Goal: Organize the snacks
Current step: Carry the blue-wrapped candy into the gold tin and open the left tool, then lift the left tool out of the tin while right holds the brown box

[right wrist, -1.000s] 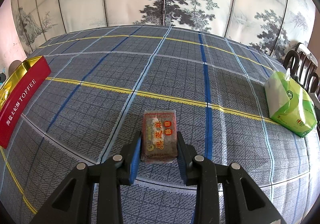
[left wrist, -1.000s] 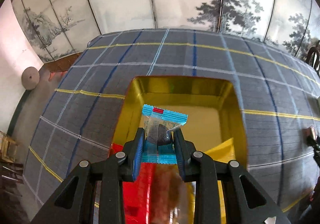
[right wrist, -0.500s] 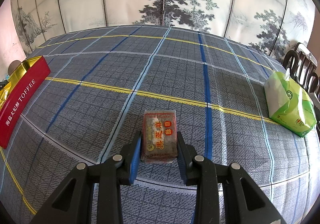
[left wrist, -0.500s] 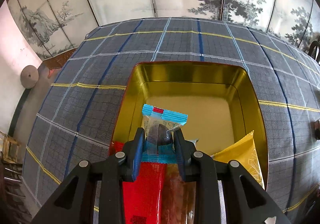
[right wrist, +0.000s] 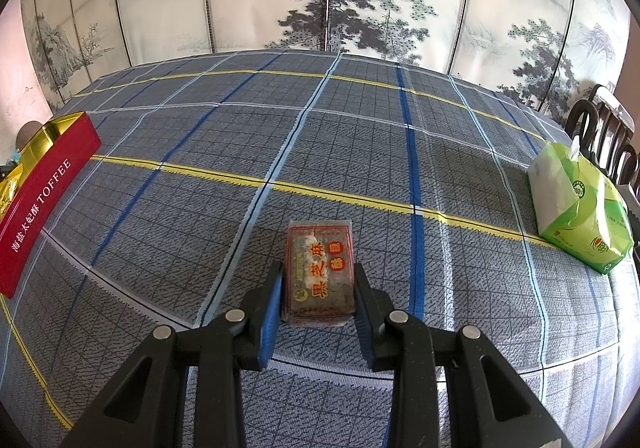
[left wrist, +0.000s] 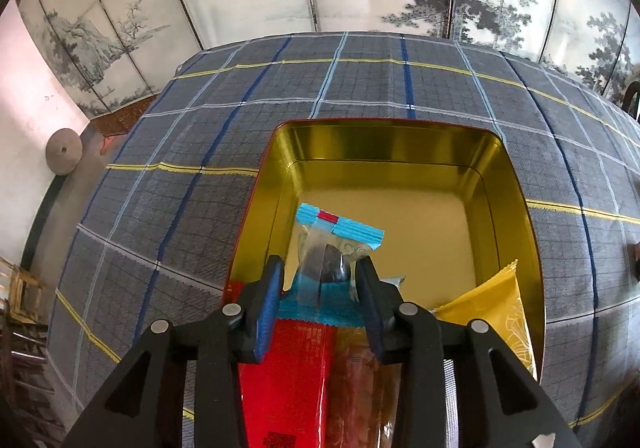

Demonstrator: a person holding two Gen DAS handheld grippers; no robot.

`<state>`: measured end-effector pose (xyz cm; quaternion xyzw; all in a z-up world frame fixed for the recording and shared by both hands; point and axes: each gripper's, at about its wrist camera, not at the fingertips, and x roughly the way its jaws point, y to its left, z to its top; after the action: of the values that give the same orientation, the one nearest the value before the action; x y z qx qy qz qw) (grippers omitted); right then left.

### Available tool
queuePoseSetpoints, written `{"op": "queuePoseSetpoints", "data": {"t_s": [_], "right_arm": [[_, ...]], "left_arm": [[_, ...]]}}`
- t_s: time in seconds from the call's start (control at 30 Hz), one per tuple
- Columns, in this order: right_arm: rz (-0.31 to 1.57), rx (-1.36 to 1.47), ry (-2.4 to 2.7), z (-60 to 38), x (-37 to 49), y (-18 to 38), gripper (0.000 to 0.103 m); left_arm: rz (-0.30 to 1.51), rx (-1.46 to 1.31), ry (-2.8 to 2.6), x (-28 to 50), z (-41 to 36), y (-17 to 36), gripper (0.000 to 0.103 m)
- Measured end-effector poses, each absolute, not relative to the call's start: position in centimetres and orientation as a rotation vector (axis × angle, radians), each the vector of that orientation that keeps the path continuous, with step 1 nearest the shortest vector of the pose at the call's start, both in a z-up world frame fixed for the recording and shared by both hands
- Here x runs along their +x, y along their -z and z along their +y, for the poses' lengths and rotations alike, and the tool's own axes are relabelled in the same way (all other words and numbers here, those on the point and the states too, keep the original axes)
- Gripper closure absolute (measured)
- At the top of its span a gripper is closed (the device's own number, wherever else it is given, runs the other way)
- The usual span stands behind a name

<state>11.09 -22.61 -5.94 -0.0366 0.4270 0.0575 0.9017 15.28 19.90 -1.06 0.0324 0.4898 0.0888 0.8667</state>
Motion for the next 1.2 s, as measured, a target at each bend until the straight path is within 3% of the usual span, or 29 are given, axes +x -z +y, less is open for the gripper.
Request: {"op": "queuePoseSetpoints", "data": {"t_s": [0.53, 0.67, 1.13, 1.2], "right_arm": [[0.882, -0.078, -0.118, -22.7, 11.1, 5.9, 0.071], [0.882, -0.078, -0.118, -22.7, 11.1, 5.9, 0.071], [0.881, -0.088, -0.113, -22.9, 11.1, 5.8, 0.07], [0.881, -0.09, -0.111, -23.2, 11.1, 5.8, 0.07]], "left_arm": [[0.975, 0.077, -0.185, 14.1, 19.5, -0.7, 0.054], [0.964, 0.082, -0.184, 12.9, 19.0, -1.9, 0.04], [0.909, 0.036, -0.174, 6.7, 18.7, -5.0, 0.04], [0.904, 0.032, -0.183, 6.1, 18.8, -5.1, 0.036]]}}
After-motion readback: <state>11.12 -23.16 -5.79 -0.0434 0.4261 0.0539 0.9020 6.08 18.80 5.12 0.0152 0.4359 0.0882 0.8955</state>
